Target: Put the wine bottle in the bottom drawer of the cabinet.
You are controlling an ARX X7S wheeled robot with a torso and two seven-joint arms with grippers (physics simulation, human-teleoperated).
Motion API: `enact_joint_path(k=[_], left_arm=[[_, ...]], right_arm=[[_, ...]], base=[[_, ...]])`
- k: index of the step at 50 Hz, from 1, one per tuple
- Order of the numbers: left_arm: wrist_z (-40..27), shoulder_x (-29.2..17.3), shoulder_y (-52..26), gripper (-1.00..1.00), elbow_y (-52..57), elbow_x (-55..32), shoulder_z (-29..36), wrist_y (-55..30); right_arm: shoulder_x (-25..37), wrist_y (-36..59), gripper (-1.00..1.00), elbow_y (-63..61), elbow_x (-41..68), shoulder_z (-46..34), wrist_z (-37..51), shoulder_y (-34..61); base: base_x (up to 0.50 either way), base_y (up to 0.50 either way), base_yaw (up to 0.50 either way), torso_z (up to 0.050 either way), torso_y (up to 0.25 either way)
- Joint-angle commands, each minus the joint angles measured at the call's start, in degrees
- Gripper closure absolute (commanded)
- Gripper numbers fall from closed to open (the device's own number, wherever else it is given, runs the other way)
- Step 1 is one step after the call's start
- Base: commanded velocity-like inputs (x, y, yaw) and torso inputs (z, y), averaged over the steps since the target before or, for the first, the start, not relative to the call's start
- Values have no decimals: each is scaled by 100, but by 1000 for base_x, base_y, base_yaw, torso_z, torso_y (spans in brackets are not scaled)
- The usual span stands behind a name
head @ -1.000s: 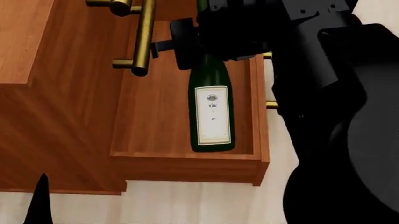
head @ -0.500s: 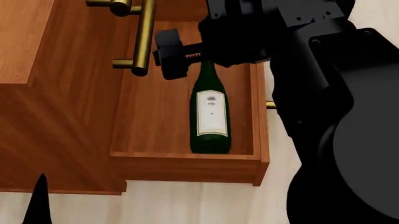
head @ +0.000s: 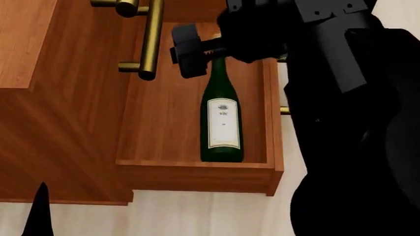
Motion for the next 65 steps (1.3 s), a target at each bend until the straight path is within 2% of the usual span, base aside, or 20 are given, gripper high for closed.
enact_joint_path(k=[1,5,10,16,20,28,29,33,38,43,49,53,56,59,65], left_arm=[[-14,-12,12,-100,51,110,-11,-24],[3,-28,39,-100,50,133,-22,42],[-10,-32,63,-100,40,128,-24,51],[-27,-34,55,-100,52,92,-35,15],[-10,-35,71,-100,14,62,-52,70],[-63,-70,74,-100,70,61,-69,29],[-52,-67,80,-100,49,62,-72,48],[-35,-51,71,-100,23,36,-82,46],[-84,-80,59,-100,117,51,-89,-15],[-104,-85,50,-100,158,34,-105,-27],[-133,-89,7,-100,210,-1,-122,-105],[-137,-61,-23,-100,219,-33,-129,-153],[-155,-41,-104,-100,292,-87,-137,-279],[-163,-71,-100,-100,309,-86,-149,-262],[-188,-105,-88,-100,336,-75,-160,-251]], right_arm=[[0,258,-100,2,-1450,1327,-189,196],[0,282,-100,2,-1565,1208,-370,320],[0,361,-100,2,-1998,1529,-544,456],[0,459,-100,2,-2748,2271,-850,696],[0,427,-100,1,-2788,1917,-1086,781],[2,407,-100,1,-4232,3080,-1546,959],[1,341,-100,-1,-4238,2932,-1809,1022],[1,232,-100,-17,-4053,2382,-1862,1150],[89,310,-100,-191,-4085,2447,-1900,1330],[1174,1780,-100,-3467,-3489,2995,-656,505],[1674,2768,-100,-5158,-2962,3937,304,-24],[1919,2999,-100,-5684,-2374,4294,952,-144],[2248,3001,-100,-5876,-1063,4399,1998,-176],[2462,2990,-100,-6104,-204,4638,2750,-331],[2789,2941,-100,-6562,974,5033,3895,-648]], base=[[0,0,0,0,0],[0,0,0,0,0],[0,0,0,0,0],[0,0,0,0,0],[0,0,0,0,0],[0,0,0,0,0],[0,0,0,0,0],[0,0,0,0,0],[0,0,0,0,0],[0,0,0,0,0],[0,0,0,0,0],[0,0,0,0,0],[0,0,0,0,0],[0,0,0,0,0],[0,0,0,0,0]])
